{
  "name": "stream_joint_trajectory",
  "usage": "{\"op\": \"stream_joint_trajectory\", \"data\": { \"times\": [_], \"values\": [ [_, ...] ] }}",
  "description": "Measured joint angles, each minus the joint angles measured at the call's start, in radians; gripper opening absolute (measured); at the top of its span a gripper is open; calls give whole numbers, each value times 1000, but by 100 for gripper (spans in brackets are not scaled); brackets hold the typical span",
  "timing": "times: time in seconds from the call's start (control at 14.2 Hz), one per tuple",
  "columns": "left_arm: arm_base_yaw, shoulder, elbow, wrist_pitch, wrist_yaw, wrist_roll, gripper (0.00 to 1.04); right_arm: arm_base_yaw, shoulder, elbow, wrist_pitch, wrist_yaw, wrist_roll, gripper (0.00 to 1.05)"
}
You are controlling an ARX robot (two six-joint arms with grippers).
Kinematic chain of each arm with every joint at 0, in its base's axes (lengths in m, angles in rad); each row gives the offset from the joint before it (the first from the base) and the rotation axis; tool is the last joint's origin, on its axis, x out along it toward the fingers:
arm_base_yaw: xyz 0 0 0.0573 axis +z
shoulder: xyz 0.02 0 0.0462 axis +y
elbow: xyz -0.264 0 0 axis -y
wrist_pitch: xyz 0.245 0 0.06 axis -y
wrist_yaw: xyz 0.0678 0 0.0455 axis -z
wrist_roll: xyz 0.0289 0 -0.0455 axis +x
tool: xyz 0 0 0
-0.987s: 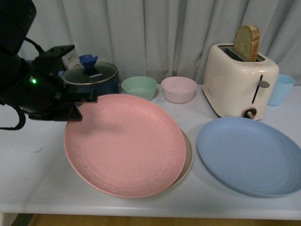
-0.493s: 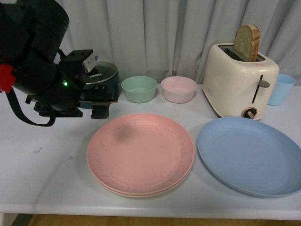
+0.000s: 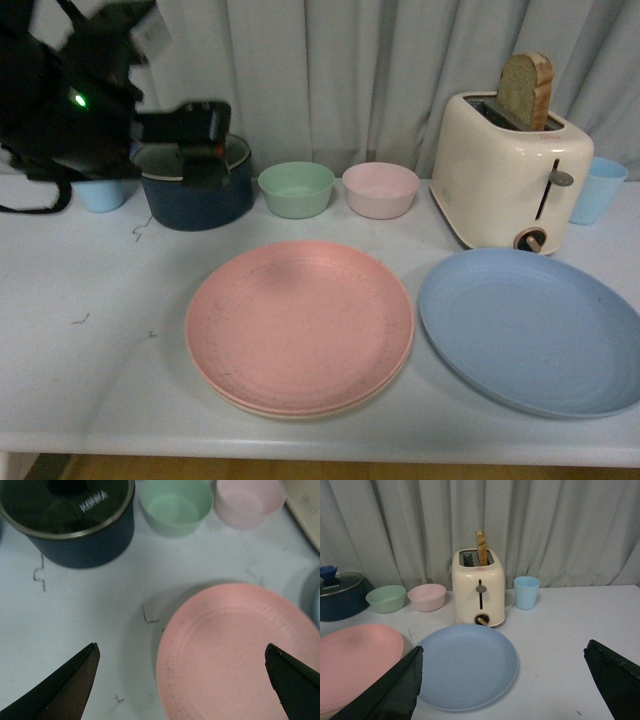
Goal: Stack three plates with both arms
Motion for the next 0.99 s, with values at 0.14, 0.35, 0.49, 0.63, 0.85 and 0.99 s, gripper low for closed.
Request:
{"op": "stream_joint_trajectory", "data": {
  "times": [0.14,0.35,0.49,0.63,0.85,0.99],
  "values": [
    [0,-84,-64,45,-3,6,97,0,0,0,0,0,0,98],
    [-1,-282,-249,135,-23,51,98,0,0,0,0,0,0,98],
    [-6,-293,-370,473,-153,51,87,0,0,0,0,0,0,98],
    [29,-346,-631,827,-219,50,62,0,0,0,0,1,0,98],
    [77,-520,-774,939,-181,48,24,0,0,0,0,0,0,98],
    [101,-588,-873,912,-152,47,2,0,0,0,0,0,0,98]
  ]
}}
